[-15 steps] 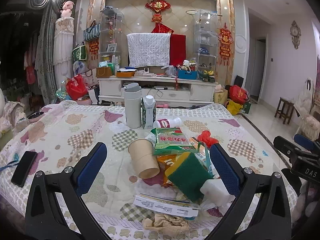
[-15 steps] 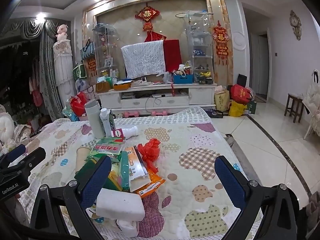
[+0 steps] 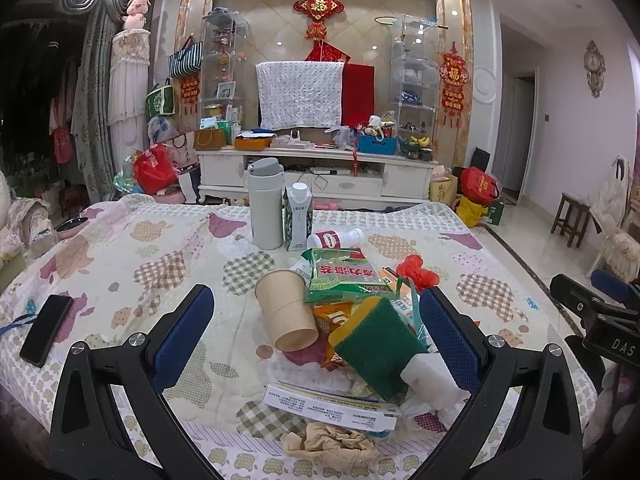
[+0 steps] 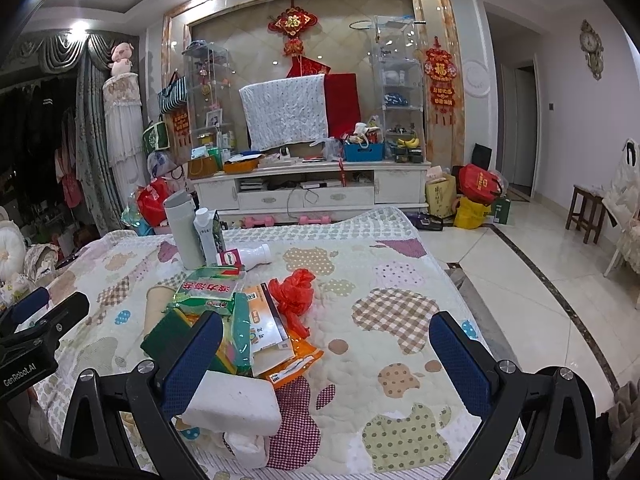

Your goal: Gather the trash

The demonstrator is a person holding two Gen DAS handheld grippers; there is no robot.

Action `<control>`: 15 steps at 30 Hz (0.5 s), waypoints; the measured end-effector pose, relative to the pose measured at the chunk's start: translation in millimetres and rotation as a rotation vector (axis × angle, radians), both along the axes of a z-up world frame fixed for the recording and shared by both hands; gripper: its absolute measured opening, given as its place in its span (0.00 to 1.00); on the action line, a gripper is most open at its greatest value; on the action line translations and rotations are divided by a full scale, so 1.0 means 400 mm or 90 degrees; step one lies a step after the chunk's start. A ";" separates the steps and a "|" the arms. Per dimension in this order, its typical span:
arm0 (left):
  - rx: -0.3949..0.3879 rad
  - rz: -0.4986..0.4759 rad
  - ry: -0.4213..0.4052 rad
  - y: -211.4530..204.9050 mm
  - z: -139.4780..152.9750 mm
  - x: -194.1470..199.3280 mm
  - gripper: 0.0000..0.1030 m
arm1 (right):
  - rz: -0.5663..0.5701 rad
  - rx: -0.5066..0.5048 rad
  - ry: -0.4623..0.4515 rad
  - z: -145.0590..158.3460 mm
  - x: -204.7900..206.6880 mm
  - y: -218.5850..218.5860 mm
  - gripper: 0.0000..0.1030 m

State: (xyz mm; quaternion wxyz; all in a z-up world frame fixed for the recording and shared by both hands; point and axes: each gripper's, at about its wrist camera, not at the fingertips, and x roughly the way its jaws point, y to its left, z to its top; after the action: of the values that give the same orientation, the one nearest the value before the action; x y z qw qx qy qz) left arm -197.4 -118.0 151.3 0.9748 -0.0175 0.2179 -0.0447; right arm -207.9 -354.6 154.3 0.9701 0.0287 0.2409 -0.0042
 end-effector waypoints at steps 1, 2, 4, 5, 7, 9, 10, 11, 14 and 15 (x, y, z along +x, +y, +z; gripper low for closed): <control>-0.001 0.001 0.000 0.000 0.000 0.000 0.99 | -0.002 -0.001 0.000 -0.002 0.000 -0.001 0.99; -0.001 0.001 0.000 0.000 -0.001 0.000 0.99 | -0.003 0.000 0.001 -0.004 0.000 -0.003 0.99; -0.004 0.001 0.003 -0.003 -0.005 0.000 0.99 | -0.003 0.002 0.004 -0.007 0.001 -0.002 0.99; -0.003 0.001 0.004 -0.006 -0.007 0.000 0.99 | -0.004 0.003 0.000 -0.008 0.000 -0.001 0.99; -0.003 0.001 0.005 -0.006 -0.009 0.002 0.99 | -0.003 0.002 -0.011 -0.010 -0.002 -0.002 0.99; -0.005 -0.001 0.007 -0.006 -0.010 0.003 0.99 | -0.002 -0.002 -0.005 -0.011 0.000 0.000 0.99; -0.005 -0.002 0.009 -0.007 -0.013 0.004 0.99 | -0.001 -0.001 -0.004 -0.013 0.001 -0.001 0.99; -0.005 -0.002 0.009 -0.007 -0.014 0.003 0.99 | 0.000 0.000 -0.003 -0.013 0.000 -0.003 0.99; -0.004 -0.002 0.009 -0.007 -0.015 0.004 0.99 | -0.001 0.001 0.001 -0.012 0.000 -0.003 0.99; -0.004 -0.003 0.010 -0.009 -0.017 0.004 0.99 | -0.001 0.001 0.003 -0.011 0.001 -0.003 0.99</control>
State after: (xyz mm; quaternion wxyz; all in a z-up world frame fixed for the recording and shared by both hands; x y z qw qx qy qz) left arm -195.8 -121.4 144.6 0.9729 -0.0204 0.2252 -0.0475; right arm -207.6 -355.7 149.7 0.9696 0.0296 0.2429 -0.0049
